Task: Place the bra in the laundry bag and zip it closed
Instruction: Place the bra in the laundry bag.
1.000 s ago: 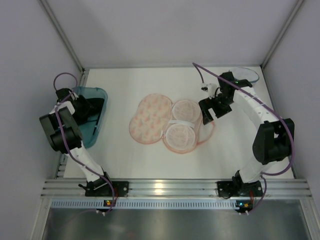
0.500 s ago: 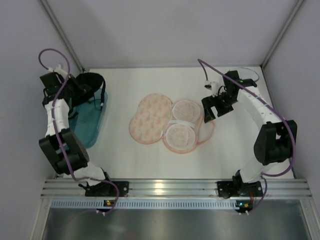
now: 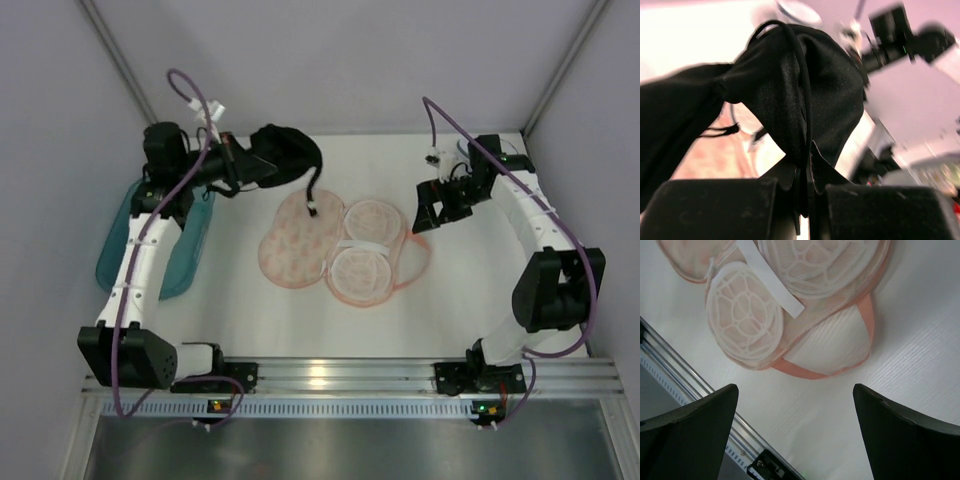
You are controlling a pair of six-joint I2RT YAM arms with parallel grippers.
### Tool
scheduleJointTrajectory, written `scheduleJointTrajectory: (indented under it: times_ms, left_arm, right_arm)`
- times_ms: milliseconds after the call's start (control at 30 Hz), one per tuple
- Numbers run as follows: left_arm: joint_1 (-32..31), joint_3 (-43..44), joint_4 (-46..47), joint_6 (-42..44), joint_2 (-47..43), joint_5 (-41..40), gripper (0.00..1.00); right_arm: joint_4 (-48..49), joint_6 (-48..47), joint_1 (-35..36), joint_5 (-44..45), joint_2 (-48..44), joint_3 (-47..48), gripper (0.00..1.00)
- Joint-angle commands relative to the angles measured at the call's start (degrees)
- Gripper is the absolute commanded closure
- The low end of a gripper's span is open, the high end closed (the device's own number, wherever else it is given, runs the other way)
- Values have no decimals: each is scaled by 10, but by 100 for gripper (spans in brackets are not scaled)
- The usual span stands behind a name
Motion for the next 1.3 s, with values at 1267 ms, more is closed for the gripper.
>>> scheduleJointTrajectory:
  times_ms: [1267]
  left_arm:
    - [-357, -139, 1, 17, 52, 160, 100]
  right_arm:
    - [29, 81, 50, -353, 107, -85, 1]
